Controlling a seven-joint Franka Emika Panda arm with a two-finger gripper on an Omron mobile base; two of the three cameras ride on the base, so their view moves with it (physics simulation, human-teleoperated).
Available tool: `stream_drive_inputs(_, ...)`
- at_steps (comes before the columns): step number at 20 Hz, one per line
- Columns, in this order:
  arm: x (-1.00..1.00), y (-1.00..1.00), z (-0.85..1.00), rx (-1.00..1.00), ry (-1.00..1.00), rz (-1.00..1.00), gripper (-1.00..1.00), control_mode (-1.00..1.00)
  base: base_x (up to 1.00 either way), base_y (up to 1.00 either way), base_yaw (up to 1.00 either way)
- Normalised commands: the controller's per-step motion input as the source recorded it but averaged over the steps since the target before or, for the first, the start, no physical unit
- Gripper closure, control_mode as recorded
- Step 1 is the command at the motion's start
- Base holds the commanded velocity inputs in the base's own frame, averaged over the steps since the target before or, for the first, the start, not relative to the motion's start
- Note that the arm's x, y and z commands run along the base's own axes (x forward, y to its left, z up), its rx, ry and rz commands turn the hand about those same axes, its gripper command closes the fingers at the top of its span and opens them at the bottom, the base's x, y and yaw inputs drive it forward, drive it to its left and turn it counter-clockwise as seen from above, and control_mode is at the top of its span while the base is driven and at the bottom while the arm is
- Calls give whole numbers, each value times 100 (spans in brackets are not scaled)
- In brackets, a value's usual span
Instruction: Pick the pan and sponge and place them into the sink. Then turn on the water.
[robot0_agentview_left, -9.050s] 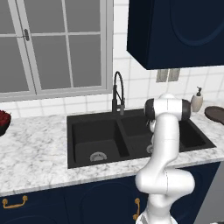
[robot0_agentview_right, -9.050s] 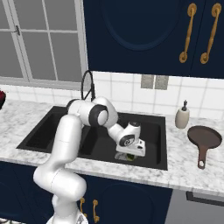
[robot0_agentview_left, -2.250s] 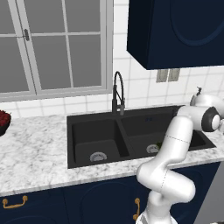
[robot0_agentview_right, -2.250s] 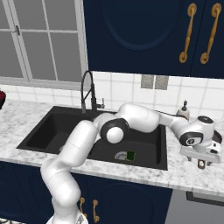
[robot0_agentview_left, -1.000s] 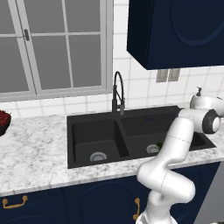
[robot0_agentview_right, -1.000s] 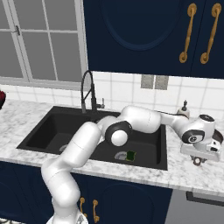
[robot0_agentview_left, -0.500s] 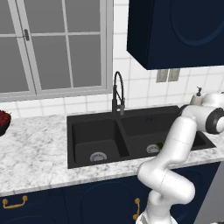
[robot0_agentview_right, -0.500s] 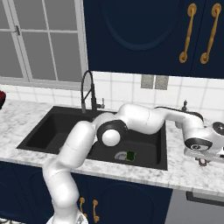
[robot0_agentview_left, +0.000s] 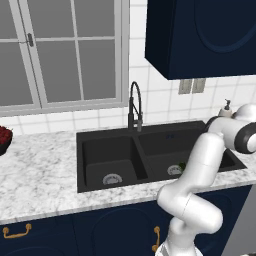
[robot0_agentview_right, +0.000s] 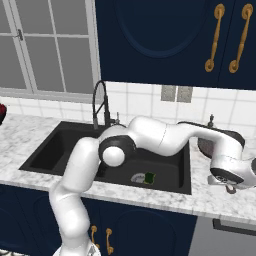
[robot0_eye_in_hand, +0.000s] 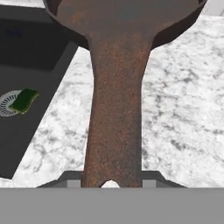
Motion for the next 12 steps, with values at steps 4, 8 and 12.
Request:
stream_drive_inputs(4, -11, 38, 14, -1, -2, 27, 100, -100, 0, 0, 0)
stream_drive_inputs(8, 0, 68, 0, -9, 0, 37, 100, -100, 0, 0, 0)
stream_drive_inputs(12, 5, 65, 0, -1, 0, 40, 100, -100, 0, 0, 0)
